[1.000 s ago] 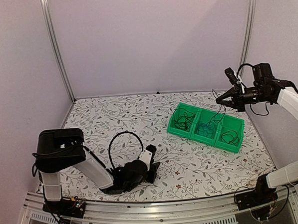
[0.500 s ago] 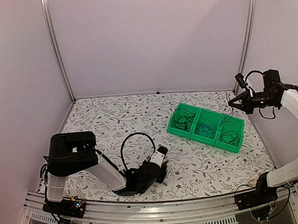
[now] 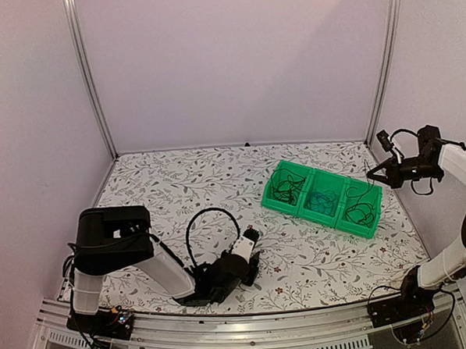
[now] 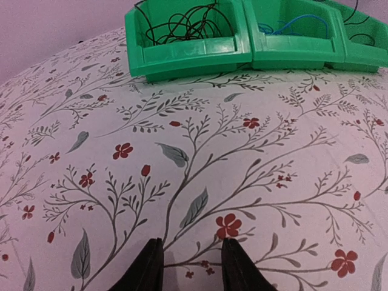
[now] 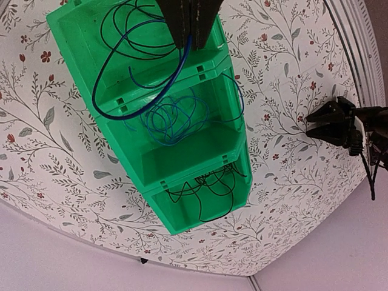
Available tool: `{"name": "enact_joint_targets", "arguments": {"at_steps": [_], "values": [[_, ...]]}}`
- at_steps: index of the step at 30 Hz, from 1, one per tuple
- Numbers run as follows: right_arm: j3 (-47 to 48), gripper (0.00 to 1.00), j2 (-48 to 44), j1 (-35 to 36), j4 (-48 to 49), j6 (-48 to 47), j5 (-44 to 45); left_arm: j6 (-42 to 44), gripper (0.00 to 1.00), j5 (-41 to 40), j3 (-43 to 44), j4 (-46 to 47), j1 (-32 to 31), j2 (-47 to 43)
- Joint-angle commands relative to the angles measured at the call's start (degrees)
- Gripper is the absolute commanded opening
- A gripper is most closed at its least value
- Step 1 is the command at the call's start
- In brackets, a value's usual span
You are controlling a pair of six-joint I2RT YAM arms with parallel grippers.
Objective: Untangle the cables
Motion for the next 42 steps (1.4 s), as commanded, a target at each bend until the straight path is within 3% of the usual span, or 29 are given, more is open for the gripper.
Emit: {"name": "enact_joint_targets", "arguments": {"at_steps": [1,24,42], "values": [[-0.46,0.0,2.13,-2.51,-1.41,-2.78,-1.18,-0.2,0.34,-1.19,-0.19,-0.7,-0.55,0.11],[-3.41,0.0,0.2,-8.91,4.28,0.88,-0.05,-1.34,0.34,-3.44,-0.08,-1.77,-0.38,-0.01],[-5.52,0.0,5.89,-7.77,4.4,1.58,-0.24,-1.12,0.34,-3.44,0.61,-2.31,-0.36,0.56]]}}
